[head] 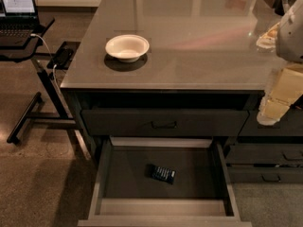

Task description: Pick rxbar blueberry from middle drawer and place on counter

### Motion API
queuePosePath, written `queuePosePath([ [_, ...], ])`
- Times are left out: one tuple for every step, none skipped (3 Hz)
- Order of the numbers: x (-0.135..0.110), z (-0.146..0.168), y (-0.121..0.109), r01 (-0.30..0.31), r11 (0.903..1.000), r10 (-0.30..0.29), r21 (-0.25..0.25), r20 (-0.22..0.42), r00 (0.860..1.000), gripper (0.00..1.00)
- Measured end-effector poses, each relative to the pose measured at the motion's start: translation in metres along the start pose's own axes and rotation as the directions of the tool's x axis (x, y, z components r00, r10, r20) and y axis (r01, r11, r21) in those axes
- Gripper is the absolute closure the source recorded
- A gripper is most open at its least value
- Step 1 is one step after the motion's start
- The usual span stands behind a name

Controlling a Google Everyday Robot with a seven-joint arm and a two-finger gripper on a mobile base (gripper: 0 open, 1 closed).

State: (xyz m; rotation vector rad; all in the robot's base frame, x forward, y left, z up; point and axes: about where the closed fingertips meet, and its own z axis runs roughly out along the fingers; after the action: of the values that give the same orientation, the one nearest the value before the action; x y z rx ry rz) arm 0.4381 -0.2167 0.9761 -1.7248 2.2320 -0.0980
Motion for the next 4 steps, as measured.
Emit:
queuePosePath([
  [-0.002,0.006,0.001,-0.002,1.0000,0.002,0.006,0.014,1.000,0.00],
  [-0.005,0.036,0.009,0.004,0.9998,-0.003,-0.020,0.076,0.997,0.00],
  [-0.001,0.080,0.016,0.003,0.9986,0.006,-0.053,0.154,0.988,0.00],
  [0.010,0.152,0.016,-0.032,0.9922,0.055,-0.121,0.195,0.979,0.00],
])
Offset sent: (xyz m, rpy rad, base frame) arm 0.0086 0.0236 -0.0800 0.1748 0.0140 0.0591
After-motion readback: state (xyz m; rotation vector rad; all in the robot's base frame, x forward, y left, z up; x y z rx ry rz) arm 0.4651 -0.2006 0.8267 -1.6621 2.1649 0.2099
